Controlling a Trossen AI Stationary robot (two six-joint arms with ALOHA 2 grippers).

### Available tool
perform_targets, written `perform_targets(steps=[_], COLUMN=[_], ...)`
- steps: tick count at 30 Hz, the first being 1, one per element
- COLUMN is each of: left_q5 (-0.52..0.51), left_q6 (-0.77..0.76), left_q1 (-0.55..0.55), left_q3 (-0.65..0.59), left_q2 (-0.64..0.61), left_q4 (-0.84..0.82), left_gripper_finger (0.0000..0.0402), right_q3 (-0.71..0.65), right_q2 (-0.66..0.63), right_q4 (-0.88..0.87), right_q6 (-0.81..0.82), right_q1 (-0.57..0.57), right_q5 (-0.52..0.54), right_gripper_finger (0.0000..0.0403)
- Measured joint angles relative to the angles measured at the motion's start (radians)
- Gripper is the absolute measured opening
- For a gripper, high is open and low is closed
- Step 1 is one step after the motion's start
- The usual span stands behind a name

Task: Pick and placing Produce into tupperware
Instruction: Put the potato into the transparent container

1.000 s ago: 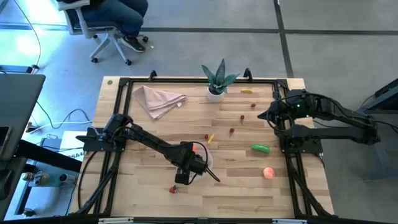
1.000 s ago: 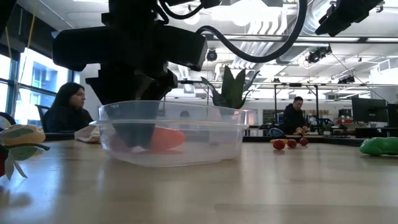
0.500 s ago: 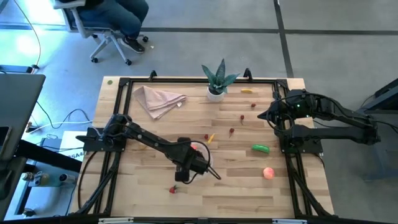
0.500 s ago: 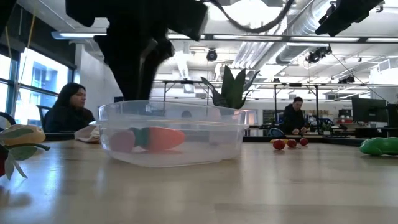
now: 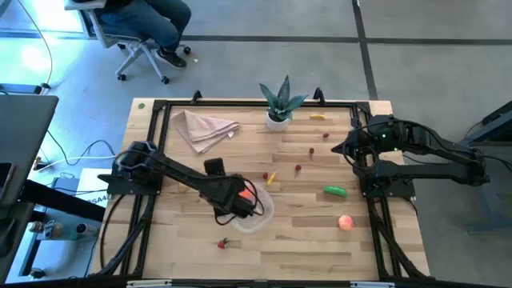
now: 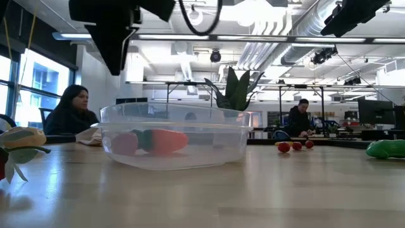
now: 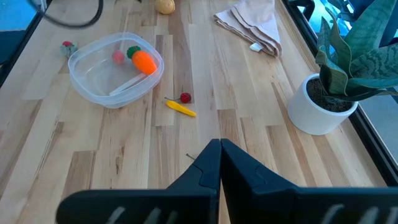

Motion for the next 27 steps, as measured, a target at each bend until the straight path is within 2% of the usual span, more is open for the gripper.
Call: perform_targets(steps=[3,7,12,17,22,25,27], left_q5=[-0.011,0.006,0.113,0.223,0.246,0.253,0.256], left_q6=[-0.074,-0.185,-0.35,-0.523,-0.743,-0.874,-0.902], left_q1=[0.001,0.001,0.001,0.001,0.0,0.0,0.0], left_q3=[-0.1,-0.291,-0.565,-0.782,-0.922,-0.979,-0.991], left_q2=[-0.096,-0.266,-0.551,-0.824,-1.01,-1.07,-1.084], left_q4=[0.013,0.1,0.25,0.399,0.447,0.438,0.459], left_gripper_finger=[0.0172,0.017,0.017,0.0172,0.0173,0.0173,0.0173], right_q3=[0.0,0.0,0.0,0.0,0.0,0.0,0.0], right_q2=[0.0,0.0,0.0,0.0,0.0,0.0,0.0], right_q4=[0.0,0.0,0.0,0.0,0.0,0.0,0.0], right_q6=[0.0,0.0,0.0,0.0,0.0,0.0,0.0], right_q1=[0.0,0.0,0.0,0.0,0.0,0.0,0.0], right_q5=[0.0,0.0,0.0,0.0,0.0,0.0,0.0], right_gripper_finger=[0.0,0.0,0.0,0.0,0.0,0.0,0.0])
